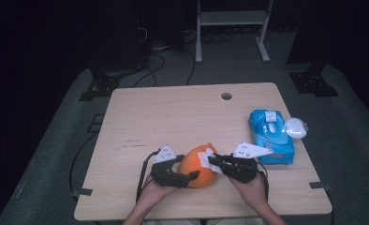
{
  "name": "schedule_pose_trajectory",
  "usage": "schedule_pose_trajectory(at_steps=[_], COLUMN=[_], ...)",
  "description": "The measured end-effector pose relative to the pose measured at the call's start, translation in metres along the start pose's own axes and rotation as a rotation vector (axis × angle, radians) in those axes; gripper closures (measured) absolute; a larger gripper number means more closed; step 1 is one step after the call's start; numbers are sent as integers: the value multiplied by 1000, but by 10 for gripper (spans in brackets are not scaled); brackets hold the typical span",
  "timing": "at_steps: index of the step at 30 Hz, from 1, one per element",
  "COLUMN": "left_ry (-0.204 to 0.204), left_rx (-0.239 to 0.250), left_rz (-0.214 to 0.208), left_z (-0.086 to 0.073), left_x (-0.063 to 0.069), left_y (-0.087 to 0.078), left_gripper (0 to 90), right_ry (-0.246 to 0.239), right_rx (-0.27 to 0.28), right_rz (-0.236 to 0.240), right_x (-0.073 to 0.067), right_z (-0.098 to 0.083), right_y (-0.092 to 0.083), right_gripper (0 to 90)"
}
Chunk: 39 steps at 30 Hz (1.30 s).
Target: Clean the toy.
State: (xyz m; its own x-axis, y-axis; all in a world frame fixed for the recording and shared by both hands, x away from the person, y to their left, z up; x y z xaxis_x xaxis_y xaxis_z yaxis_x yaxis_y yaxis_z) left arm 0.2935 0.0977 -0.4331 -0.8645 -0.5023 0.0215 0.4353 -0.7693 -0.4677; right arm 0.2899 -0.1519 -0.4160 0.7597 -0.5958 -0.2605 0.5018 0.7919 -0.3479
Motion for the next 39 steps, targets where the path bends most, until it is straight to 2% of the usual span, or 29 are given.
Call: schedule_pose_trajectory(at_steps=[2, 3, 4, 5, 6, 7, 10, 11, 12, 13, 15, 17, 18, 19, 20, 21, 23, 24, 25, 26, 28, 30, 32, 33, 35, 36, 37, 39], left_ry=[106, 158, 193, 210, 212, 193, 62, 36, 36, 75, 164, 243, 259, 260, 247, 212, 103, 64, 65, 96, 140, 191, 218, 217, 216, 215, 210, 173], left_rx=[-2, -8, -14, -16, -14, -5, 5, 3, -3, -5, -5, -16, -16, -13, -8, 4, 29, 30, 29, 28, 19, 7, 2, 7, 7, 8, 10, 22], left_rz=[34, 50, 59, 57, 52, 44, 7, -7, -6, 11, 42, 65, 68, 65, 55, 45, 22, 7, 3, 18, 26, 35, 40, 35, 28, 25, 16, 1], left_z=[5, 7, 8, 9, 9, 8, 7, 7, 6, 6, 9, 12, 13, 13, 13, 11, 9, 9, 8, 8, 10, 11, 10, 10, 9, 9, 9, 9], left_x=[9, 14, 17, 18, 18, 17, 9, 7, 7, 8, 14, 22, 24, 24, 23, 21, 15, 14, 14, 16, 21, 26, 28, 27, 26, 26, 26, 25], left_y=[-1, -1, -1, -1, -1, 0, 1, 1, 1, 1, -1, -1, 0, 0, 0, 1, 3, 3, 3, 3, 4, 5, 5, 5, 4, 4, 4, 5], left_gripper=[330, 359, 371, 373, 370, 349, 180, 168, 186, 262, 360, 392, 392, 388, 372, 328, 202, 182, 194, 260, 324, 354, 378, 387, 391, 387, 376, 340], right_ry=[-41, -66, -84, -75, -60, -52, -23, -15, -17, -20, -67, -109, -130, -141, -131, -112, -92, -79, -75, -78, -98, -131, -162, -167, -142, -134, -126, -82], right_rx=[5, 5, 5, 8, 15, 14, 5, 6, 7, 7, 12, 22, 25, 22, 23, 21, 11, 12, 14, 16, 17, 17, -1, -4, 7, 8, 8, 17], right_rz=[32, 25, 15, 11, 4, -7, -40, -45, -42, -35, -15, 15, 9, 0, -8, -19, -38, -47, -44, -41, -23, 11, 4, -1, -18, -53, -65, -62], right_x=[-13, -16, -17, -14, -9, -4, 9, 9, 8, 4, -9, -21, -24, -24, -20, -15, -6, -4, -4, -6, -15, -25, -31, -30, -21, -14, -10, -3], right_z=[3, 5, 6, 7, 7, 6, 2, 2, 2, 4, 6, 8, 10, 11, 11, 10, 7, 6, 6, 7, 8, 8, 8, 9, 11, 11, 11, 10], right_y=[2, 2, 2, 0, -2, -3, -5, -5, -6, -6, -4, -3, -3, -4, -4, -5, -5, -6, -6, -6, -5, -2, 0, 0, -3, -6, -8, -12], right_gripper=[817, 817, 818, 818, 819, 819, 819, 819, 819, 819, 818, 819, 818, 819, 819, 819, 819, 819, 819, 818, 818, 818, 818, 819, 819, 818, 819, 819])
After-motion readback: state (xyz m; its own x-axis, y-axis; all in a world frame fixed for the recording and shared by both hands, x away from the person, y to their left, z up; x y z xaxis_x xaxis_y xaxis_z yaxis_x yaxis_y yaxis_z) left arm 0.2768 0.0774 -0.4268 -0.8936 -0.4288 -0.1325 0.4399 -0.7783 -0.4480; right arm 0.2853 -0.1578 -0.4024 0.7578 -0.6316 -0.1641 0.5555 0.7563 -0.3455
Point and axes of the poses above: each handheld gripper's, and its own axes: y roughly forward along the jaws, z roughly out of its top, x roughly to its right, the point moved 1 cm from there along y, roughly forward along the jaws, and after that the axes turned 9 degrees about y, right-handed, at the moved point
